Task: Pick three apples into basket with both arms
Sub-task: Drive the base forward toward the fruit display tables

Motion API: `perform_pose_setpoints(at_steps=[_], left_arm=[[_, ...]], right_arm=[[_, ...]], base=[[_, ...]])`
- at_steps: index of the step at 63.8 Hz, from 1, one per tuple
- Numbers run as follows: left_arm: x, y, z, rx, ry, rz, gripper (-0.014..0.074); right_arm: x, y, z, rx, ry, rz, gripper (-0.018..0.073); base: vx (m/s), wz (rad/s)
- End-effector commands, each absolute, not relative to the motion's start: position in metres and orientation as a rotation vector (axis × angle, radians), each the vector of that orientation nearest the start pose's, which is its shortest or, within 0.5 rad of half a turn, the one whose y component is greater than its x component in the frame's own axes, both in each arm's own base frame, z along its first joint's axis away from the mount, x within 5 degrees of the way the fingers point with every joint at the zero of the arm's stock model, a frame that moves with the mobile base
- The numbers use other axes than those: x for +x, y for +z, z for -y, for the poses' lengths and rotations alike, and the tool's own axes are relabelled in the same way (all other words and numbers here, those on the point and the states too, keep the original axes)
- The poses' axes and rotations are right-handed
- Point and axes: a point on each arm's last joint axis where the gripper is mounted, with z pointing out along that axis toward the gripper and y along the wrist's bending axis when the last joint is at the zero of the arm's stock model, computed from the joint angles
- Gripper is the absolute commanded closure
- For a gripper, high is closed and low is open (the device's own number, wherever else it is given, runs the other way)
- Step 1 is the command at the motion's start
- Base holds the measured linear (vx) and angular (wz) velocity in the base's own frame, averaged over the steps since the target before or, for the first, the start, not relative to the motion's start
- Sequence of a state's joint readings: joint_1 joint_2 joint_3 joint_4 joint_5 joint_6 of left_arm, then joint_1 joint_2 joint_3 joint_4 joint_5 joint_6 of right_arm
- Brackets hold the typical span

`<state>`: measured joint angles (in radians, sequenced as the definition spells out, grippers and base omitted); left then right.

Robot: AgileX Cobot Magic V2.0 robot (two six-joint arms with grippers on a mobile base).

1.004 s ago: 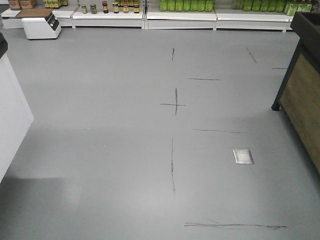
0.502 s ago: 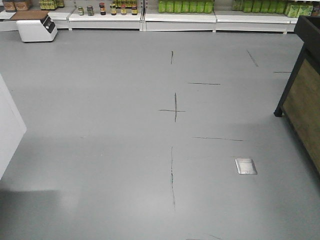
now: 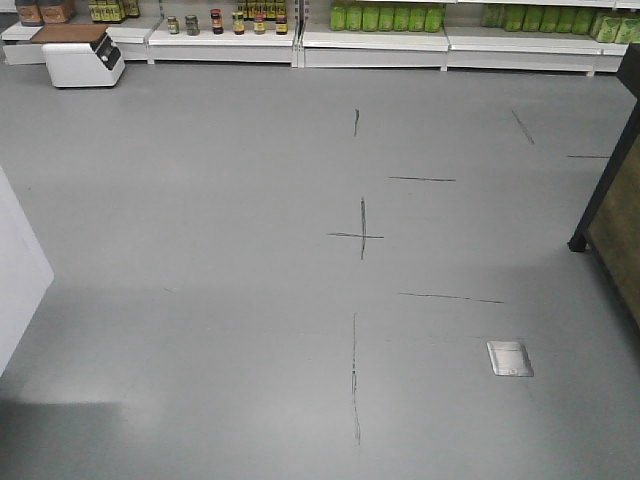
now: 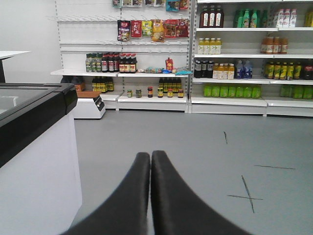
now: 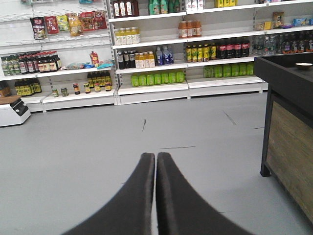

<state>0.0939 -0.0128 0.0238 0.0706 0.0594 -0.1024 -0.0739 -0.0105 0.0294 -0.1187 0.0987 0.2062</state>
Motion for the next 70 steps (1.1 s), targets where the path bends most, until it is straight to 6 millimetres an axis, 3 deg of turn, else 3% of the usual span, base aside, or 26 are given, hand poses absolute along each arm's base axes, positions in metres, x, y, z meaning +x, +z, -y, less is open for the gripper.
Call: perform_pose_setpoints(at_steps=[1,70], left_arm=[[0.0559,0.1996,-0.0049,-0.094,0.038,-1.491,0.0603],[0.0559,0.1996,-0.0049,-0.094,0.039,-1.491,0.0603]], right_arm=[[0.0564,0.1975,0.0048,0.122,-0.005,-1.525,0.0564],[0.0564,0.1975,0.0048,0.122,-0.005,-1.525,0.0564]], base=[[0.16,-0.02],[0.18,-0.06]])
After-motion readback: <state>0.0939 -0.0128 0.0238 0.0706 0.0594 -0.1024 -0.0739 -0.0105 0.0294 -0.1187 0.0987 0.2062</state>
